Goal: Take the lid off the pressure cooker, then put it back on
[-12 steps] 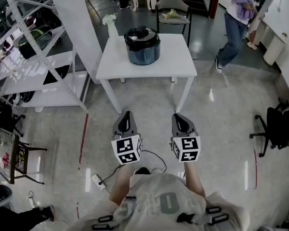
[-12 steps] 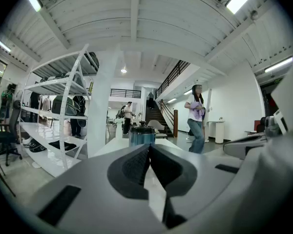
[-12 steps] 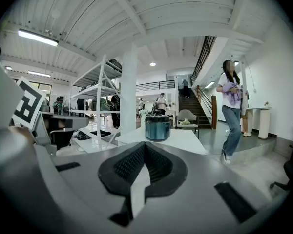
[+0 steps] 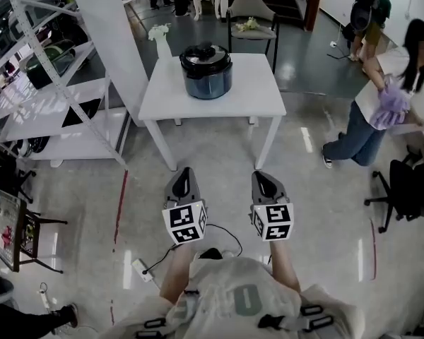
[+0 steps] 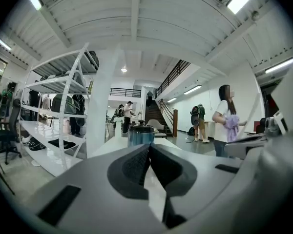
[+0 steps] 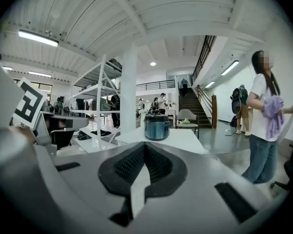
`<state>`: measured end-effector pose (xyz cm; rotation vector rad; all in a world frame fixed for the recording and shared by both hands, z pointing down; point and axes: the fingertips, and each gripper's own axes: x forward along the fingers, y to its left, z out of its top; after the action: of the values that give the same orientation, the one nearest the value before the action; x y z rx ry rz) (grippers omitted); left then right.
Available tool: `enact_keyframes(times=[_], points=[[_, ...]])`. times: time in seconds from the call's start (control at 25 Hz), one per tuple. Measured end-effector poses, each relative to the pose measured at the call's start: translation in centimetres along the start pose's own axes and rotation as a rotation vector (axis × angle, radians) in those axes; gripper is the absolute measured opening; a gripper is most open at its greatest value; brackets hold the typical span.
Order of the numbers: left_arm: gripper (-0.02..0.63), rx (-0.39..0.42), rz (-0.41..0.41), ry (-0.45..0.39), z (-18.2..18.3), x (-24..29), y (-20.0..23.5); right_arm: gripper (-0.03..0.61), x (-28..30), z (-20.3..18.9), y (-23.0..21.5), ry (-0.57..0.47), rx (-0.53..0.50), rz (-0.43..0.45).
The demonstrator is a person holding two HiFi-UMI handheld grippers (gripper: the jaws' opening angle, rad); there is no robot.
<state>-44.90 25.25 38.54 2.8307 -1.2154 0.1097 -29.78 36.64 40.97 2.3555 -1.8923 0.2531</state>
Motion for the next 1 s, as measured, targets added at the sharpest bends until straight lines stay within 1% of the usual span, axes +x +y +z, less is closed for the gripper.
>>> enact_keyframes(times=[0.2, 0.4, 0.56, 0.68, 0.84, 1.0], points=[[0.018, -0.002, -0.013, 0.007, 0.0, -0.3, -0.3, 0.009, 0.0, 0.1, -0.6, -0.013, 0.057, -0.017], [0.018, -0.022, 0.002, 0.021, -0.7, 0.1, 0.6, 0.009, 0.8, -1.1, -0.6, 0.029, 0.063, -0.020], [0.018, -0.039, 0.003, 0.033, -1.0, 1.5, 0.8, 0.009, 1.6, -1.2, -1.4, 0.033, 0.073, -0.024], [0.018, -0.040, -0.013, 0.013, -0.3, 3.8, 0.7, 0.009, 3.3, -0.1, -2.3, 0.012, 0.057, -0.022], [0.018, -0.037, -0.036, -0.015, 0.8, 8.5, 0.8, 0.009, 6.5, 1.5, -4.0, -0.013, 0.019, -0.021], [0.018, -0.044, -0.046, -0.028, 1.9, 13.6, 1.4, 0.009, 10.5, 2.8, -6.1, -0.024, 0.030, -0.026]])
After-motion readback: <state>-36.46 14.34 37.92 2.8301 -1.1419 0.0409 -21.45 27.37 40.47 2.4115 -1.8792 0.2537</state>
